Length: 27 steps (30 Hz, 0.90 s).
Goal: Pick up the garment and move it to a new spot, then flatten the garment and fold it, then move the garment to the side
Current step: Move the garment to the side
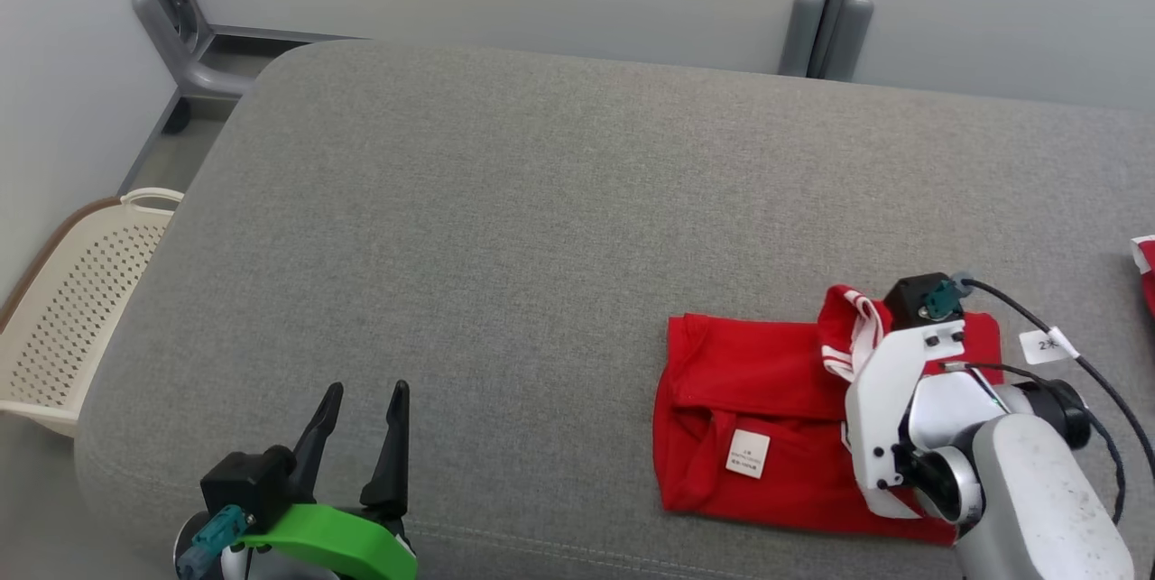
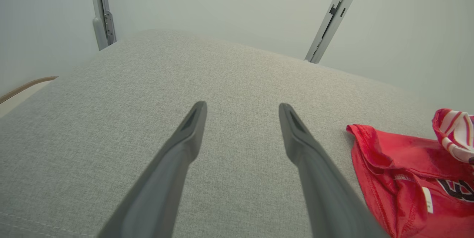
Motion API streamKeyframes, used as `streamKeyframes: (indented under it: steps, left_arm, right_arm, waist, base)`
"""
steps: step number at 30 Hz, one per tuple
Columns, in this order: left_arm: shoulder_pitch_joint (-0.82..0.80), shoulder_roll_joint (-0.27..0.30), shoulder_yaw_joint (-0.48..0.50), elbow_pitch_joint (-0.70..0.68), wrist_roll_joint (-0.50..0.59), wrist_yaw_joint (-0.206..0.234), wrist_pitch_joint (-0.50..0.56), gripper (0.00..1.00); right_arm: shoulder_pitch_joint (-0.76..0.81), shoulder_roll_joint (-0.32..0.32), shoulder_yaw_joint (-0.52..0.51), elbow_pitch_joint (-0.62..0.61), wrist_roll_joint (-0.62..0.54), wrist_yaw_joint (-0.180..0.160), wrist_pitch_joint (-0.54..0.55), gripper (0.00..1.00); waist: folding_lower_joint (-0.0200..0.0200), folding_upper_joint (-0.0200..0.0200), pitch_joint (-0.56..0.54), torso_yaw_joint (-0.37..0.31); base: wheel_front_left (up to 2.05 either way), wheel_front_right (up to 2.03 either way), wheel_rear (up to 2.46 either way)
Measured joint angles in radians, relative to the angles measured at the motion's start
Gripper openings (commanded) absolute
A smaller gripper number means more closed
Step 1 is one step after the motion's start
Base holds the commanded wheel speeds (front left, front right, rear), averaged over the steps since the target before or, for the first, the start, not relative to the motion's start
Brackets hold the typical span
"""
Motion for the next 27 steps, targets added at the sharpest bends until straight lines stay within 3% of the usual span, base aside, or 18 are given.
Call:
streamKeyframes:
  steps: [17, 27]
  left_arm:
    - [-0.007, -0.019, 0.0, 0.023, -0.001, -0.011, -0.009, 1.0]
    - [-0.007, -0.023, 0.004, 0.029, -0.001, -0.016, -0.01, 1.0]
  right_arm:
    - [-0.127, 0.048, 0.18, 0.148, 0.078, 0.0, -0.055, 0.0]
    - [-0.132, 0.053, 0.207, 0.193, 0.104, 0.0, -0.078, 0.0]
  waist:
    - [0.0, 0.0, -0.009, 0.037]
    - [0.0, -0.0001, -0.011, 0.046]
  base:
    - [0.0, 0.0, 0.0]
    - [0.0, 0.0, 0.0]
